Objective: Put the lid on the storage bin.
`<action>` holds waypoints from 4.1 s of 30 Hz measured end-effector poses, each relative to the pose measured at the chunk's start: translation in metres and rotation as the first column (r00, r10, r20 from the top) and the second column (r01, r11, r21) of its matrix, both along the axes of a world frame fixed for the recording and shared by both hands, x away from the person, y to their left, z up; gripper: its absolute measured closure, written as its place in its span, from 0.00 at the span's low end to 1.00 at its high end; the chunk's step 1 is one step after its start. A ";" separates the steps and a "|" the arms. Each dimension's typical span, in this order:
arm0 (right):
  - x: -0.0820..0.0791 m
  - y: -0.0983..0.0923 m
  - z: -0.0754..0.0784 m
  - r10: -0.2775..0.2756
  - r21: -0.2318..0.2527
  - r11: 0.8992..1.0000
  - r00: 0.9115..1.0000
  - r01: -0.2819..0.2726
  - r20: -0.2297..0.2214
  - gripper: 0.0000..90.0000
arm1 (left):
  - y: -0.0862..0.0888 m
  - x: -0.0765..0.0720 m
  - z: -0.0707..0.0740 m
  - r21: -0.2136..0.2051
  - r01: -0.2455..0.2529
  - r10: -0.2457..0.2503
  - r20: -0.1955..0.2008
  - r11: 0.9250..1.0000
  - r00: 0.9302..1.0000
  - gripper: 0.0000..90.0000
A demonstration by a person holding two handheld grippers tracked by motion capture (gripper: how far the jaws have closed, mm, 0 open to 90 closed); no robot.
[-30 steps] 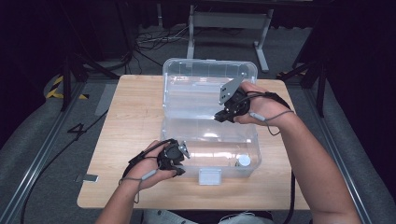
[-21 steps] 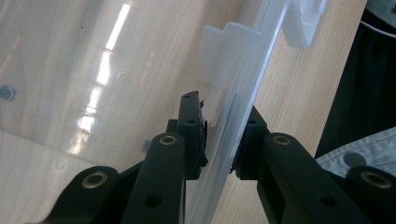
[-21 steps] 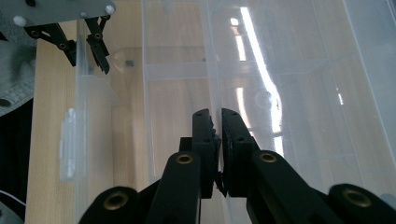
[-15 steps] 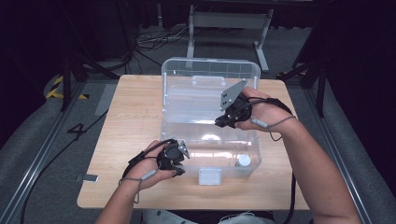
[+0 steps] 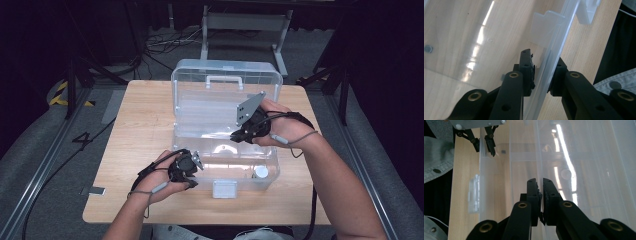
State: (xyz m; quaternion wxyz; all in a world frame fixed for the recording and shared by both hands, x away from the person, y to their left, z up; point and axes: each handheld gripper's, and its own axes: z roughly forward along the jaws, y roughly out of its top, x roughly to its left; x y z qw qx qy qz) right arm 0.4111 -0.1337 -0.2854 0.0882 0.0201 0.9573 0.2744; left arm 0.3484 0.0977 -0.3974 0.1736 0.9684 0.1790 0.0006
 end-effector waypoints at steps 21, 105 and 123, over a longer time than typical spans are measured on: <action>-0.009 0.000 -0.005 0.011 0.001 1.000 1.000 -0.011 -0.011 0.93 | 0.001 -0.001 -0.001 0.018 -0.015 0.015 0.001 1.000 1.000 0.85; -0.025 -0.114 -0.014 -0.469 0.644 0.625 0.872 0.441 -0.141 1.00 | 0.004 -0.004 -0.001 -0.003 -0.039 0.039 0.010 0.999 0.999 0.79; -0.022 -0.138 -0.015 -0.569 0.720 0.474 0.800 0.507 -0.188 0.99 | 0.027 -0.015 0.031 -0.184 -0.102 0.108 0.020 0.978 0.994 0.72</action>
